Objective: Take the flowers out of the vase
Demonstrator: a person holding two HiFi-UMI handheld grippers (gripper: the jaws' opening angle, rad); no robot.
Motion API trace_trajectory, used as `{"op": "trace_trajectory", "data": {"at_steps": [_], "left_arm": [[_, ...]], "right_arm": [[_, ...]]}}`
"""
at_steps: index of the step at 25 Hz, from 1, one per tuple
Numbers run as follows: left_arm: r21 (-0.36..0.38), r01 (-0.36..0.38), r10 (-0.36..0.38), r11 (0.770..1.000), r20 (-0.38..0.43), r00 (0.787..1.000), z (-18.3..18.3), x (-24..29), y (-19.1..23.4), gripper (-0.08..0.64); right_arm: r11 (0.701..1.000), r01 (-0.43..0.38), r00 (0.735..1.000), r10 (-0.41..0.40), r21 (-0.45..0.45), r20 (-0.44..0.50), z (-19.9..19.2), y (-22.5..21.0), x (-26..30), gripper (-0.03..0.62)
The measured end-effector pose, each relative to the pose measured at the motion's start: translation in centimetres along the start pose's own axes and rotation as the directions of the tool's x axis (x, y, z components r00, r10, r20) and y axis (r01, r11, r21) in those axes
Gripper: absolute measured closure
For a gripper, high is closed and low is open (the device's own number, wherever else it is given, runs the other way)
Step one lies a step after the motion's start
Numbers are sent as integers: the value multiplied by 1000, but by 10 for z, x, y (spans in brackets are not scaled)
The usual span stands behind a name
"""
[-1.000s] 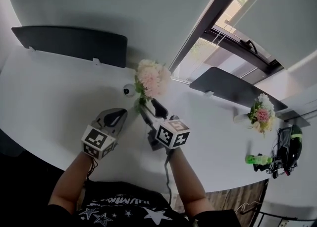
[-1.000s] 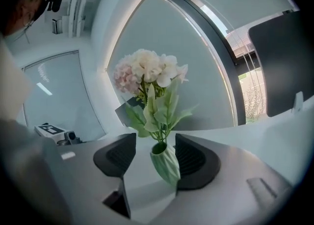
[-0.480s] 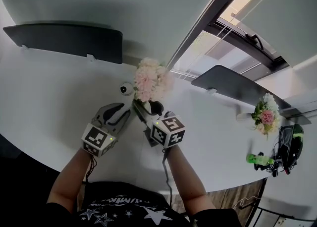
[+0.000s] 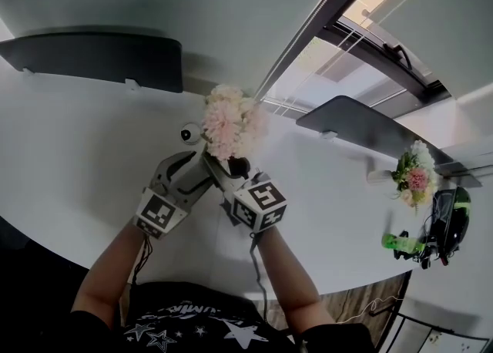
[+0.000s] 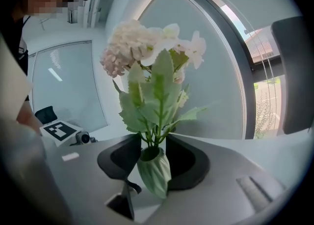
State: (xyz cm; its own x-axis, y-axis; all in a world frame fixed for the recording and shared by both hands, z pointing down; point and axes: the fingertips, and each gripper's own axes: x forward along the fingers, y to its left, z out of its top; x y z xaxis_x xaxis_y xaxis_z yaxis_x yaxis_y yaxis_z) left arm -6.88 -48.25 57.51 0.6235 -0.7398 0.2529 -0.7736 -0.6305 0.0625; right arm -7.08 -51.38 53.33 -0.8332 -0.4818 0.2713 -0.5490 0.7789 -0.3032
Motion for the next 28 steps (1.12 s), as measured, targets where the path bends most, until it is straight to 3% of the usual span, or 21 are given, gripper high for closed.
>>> {"op": "trace_trajectory", "data": {"at_steps": [4,16,28], "left_arm": [[-9,2,-2,1000,-1,1000,-4,11,0,298],[12,18,-18,1000,15,1000,6,25,1,314],[-2,22,-22,1000,15,1000,1,25,2,321]], "right_arm": [[1000,-7,1000,7,-29,5,-1,2,-1,452],[1000,-25,1000,25,-7,9,1,3,-2,459],[999,-43,996,45,-23,71,22,9,-9,502]]}}
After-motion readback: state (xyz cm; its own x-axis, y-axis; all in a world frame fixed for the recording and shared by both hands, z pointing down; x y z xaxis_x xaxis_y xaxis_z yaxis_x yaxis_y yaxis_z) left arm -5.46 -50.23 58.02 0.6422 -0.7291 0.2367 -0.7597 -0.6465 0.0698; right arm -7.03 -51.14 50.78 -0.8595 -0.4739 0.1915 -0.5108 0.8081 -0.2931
